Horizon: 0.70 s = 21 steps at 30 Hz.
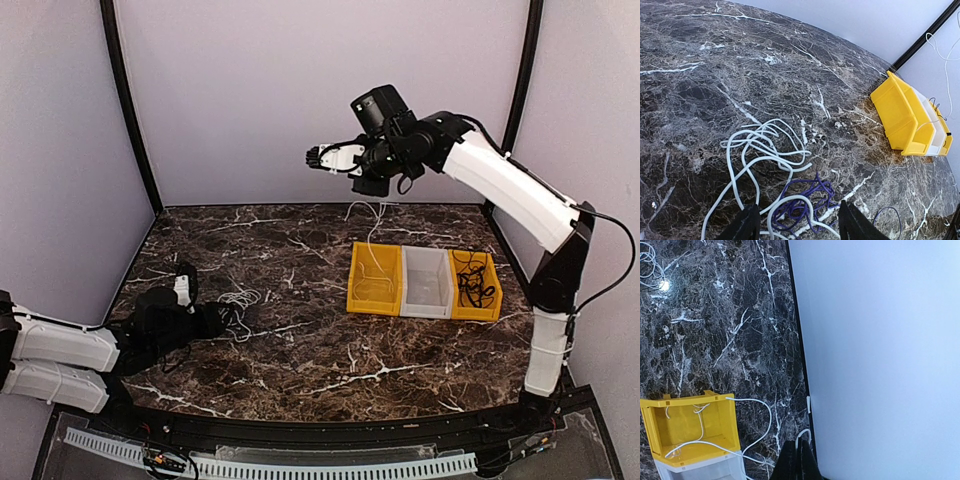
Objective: Untangle the cables
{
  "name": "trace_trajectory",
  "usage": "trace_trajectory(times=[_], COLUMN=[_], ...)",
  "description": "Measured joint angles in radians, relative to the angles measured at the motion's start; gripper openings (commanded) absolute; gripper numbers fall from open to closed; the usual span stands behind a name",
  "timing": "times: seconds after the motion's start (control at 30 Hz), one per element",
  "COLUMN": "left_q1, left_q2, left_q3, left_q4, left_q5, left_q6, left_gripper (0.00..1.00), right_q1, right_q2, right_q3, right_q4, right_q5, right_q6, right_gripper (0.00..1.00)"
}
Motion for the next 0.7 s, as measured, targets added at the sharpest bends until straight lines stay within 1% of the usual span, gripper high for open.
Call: trace_trajectory(times=[0.17,0.37,0.47,0.7], left_q1=[0.0,0.0,0.0,0.0], left_q2=[0.004,0.004,0.003,0.015], left_q3=[0.01,0.01,0.011,0.022], left_q4=[-0.001,-0.017,-0.027,-0.034], left_q5=[0.001,0.0,-0.003,-0.011], left_q6=[-0.002,-0.001,-0.001,-0.001], left_gripper=[0.56,0.56,0.56,0.56], right_q1=[-0.077,-0.155,-0.168,-0.167], right_q2=[-0.015,-0.004,-0.004,0.013], right_q3=[-0.05,-0.174,-0.259,-0.382], right_q4=[-0.037,-0.054,-0.044,-0.019], right_q5=[-0.134,-0.272,-0.327,-0.438], right_q6=[0.058,0.111,0.132,0.183], right_gripper=[0.0,0.0,0.0,0.0])
